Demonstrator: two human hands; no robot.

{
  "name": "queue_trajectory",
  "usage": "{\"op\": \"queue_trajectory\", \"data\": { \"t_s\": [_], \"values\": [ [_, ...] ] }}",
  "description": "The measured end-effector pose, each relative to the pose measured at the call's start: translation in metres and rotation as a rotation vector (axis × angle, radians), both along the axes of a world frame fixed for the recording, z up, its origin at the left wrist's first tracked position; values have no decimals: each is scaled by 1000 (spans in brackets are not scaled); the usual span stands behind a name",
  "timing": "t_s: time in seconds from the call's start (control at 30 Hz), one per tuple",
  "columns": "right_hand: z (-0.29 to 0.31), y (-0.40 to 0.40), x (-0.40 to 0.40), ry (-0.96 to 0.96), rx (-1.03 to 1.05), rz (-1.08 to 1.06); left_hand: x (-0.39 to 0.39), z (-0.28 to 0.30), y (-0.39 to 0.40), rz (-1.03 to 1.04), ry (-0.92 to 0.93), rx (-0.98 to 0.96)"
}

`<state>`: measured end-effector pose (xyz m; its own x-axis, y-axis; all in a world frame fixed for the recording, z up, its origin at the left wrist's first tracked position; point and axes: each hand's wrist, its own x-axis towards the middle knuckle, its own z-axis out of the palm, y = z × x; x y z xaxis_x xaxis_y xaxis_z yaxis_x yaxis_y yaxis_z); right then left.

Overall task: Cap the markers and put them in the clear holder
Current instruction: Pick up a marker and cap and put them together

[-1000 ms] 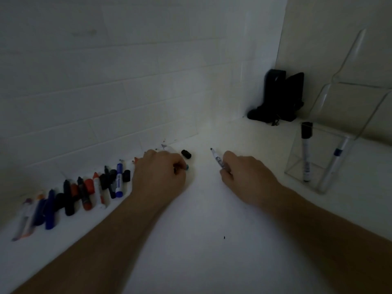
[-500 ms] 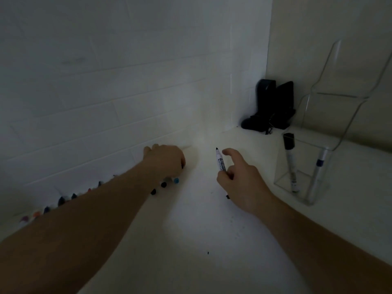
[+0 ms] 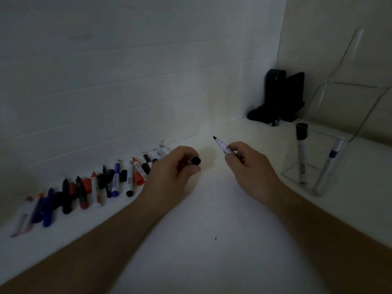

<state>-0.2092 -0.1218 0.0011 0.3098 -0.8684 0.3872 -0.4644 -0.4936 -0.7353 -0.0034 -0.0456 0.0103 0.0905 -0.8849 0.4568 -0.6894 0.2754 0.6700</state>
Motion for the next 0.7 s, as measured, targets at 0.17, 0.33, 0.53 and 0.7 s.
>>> {"op": "queue_trajectory", "data": {
  "t_s": [0.17, 0.33, 0.53, 0.7],
  "values": [
    [1, 5, 0, 136, -203, 28, 11, 1, -7, 90, 190, 46],
    [-2, 3, 2, 232, -325, 31, 13, 1, -9, 114, 72, 35],
    [-8, 2, 2, 317, -382, 42, 14, -3, -9, 94, -141, -68],
    [-9, 7, 4, 424, -494, 18, 9, -7, -9, -14, -282, -98]
  ]
}}
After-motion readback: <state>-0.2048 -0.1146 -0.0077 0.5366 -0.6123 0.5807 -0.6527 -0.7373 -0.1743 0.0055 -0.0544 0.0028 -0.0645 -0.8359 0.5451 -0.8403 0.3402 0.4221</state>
